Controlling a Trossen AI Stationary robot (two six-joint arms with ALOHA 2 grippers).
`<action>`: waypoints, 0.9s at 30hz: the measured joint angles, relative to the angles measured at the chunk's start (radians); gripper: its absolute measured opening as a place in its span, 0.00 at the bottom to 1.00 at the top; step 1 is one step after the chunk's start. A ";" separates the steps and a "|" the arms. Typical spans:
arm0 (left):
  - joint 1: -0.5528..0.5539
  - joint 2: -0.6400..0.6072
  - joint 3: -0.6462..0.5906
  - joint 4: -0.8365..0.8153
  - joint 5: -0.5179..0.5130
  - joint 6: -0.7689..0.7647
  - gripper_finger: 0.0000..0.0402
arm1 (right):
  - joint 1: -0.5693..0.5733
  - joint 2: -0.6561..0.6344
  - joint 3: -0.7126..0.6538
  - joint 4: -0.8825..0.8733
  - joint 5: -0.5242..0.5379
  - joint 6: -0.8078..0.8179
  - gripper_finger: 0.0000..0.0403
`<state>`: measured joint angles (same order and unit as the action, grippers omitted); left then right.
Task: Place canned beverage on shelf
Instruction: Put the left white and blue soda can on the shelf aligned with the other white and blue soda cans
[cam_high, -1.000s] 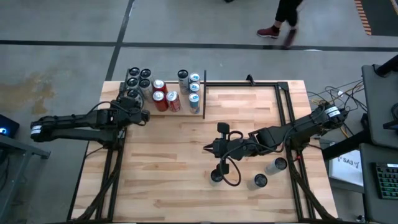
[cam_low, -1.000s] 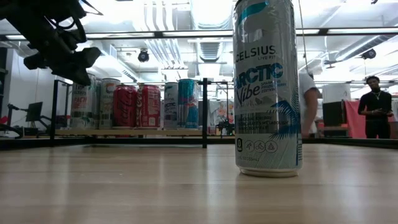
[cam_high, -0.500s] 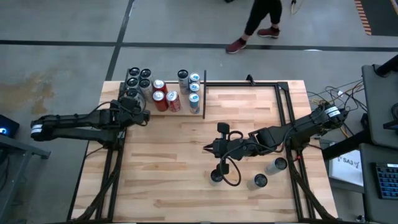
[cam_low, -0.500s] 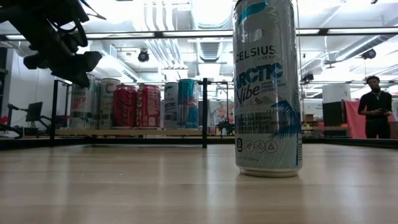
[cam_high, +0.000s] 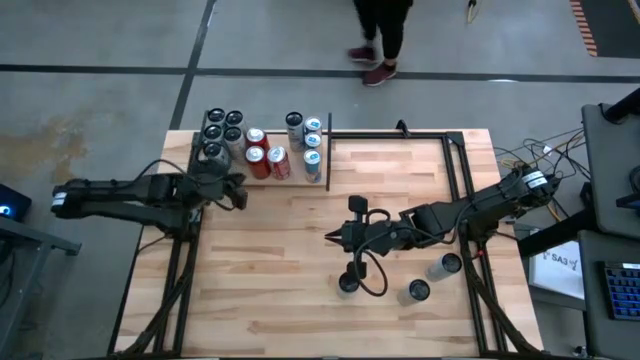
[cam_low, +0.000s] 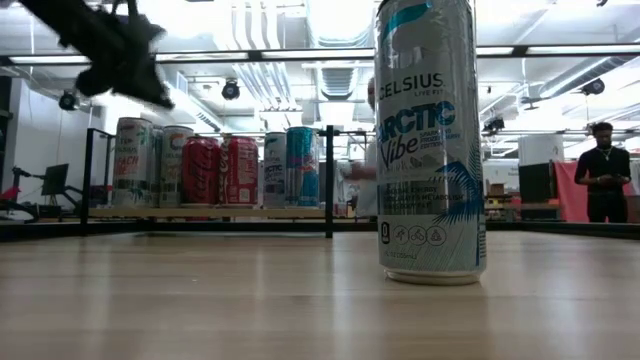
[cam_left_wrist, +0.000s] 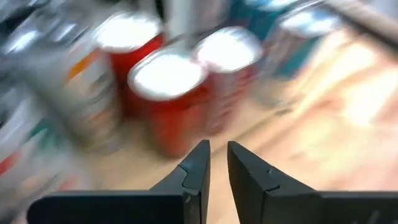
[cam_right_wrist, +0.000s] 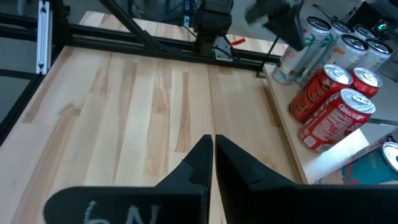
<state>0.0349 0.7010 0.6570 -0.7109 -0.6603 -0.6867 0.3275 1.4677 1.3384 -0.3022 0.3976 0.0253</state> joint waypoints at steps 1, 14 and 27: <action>-0.029 0.000 0.016 0.038 0.005 0.033 0.10 | -0.004 0.000 0.000 0.005 -0.005 0.000 0.02; -0.437 0.045 0.037 0.457 -0.020 0.424 0.10 | -0.045 0.000 0.013 0.097 -0.009 -0.026 0.02; -0.586 0.208 0.022 0.492 -0.002 0.465 0.10 | -0.100 -0.017 0.014 0.188 -0.110 -0.051 0.02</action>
<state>-0.5510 0.9092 0.6792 -0.2190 -0.6625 -0.2214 0.2272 1.4510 1.3529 -0.1143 0.2874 -0.0260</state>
